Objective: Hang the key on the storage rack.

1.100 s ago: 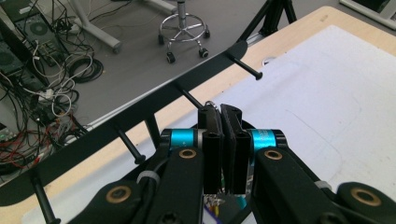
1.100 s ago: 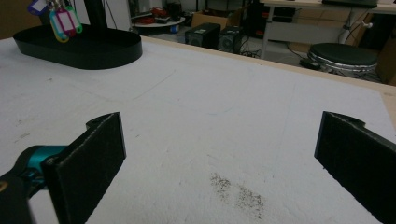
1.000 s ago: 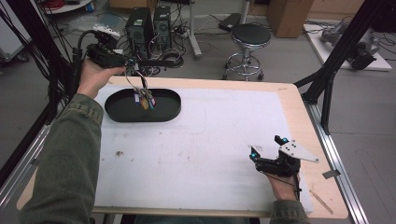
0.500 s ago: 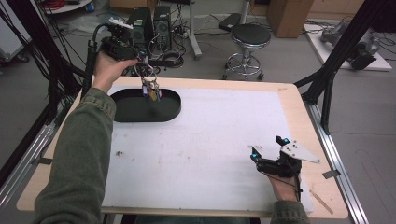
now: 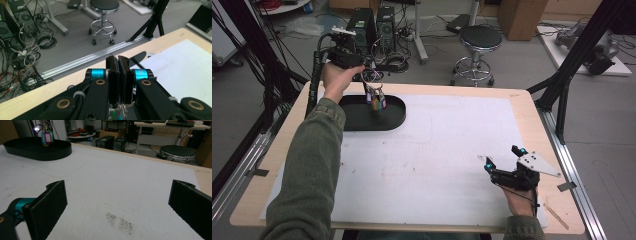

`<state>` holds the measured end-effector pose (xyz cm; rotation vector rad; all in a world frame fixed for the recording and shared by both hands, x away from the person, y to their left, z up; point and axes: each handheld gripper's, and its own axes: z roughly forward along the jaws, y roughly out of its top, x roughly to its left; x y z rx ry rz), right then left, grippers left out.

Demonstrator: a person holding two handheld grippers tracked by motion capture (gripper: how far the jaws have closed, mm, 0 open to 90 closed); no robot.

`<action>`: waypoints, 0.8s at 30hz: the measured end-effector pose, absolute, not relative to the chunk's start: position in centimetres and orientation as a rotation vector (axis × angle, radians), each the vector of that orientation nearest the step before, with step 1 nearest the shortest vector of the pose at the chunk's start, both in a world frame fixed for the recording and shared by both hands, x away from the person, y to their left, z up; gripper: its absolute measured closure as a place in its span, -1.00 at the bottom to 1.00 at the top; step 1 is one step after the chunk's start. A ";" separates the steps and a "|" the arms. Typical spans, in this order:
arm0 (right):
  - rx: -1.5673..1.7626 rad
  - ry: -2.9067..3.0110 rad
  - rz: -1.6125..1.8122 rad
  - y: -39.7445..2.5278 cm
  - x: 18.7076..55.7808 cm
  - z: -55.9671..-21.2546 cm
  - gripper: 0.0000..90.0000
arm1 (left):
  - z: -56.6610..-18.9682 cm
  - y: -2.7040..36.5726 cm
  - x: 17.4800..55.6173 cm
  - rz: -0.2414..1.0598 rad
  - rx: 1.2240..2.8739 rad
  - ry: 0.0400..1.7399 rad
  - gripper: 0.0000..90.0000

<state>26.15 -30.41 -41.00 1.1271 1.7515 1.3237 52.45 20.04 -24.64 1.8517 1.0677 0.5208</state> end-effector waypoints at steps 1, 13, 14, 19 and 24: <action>1.131 1.754 1.327 -30.4 26.2 -41.0 -0.98 | -24.9 19.9 52.6 0.517 1.869 1.071 0.93; 1.141 1.737 1.342 -30.8 26.3 -40.9 -0.98 | -25.9 20.4 52.3 0.419 1.781 1.018 0.53; 1.141 1.737 1.342 -30.8 26.3 -40.9 -0.98 | -25.9 20.4 52.3 0.419 1.781 1.018 0.30; 1.145 1.735 1.340 -30.7 26.2 -40.9 -0.98 | -25.3 20.2 51.5 0.419 1.744 0.998 -0.18; 1.139 1.740 1.337 -30.5 26.3 -40.9 -0.98 | -25.3 20.0 51.3 0.366 1.755 1.001 -0.54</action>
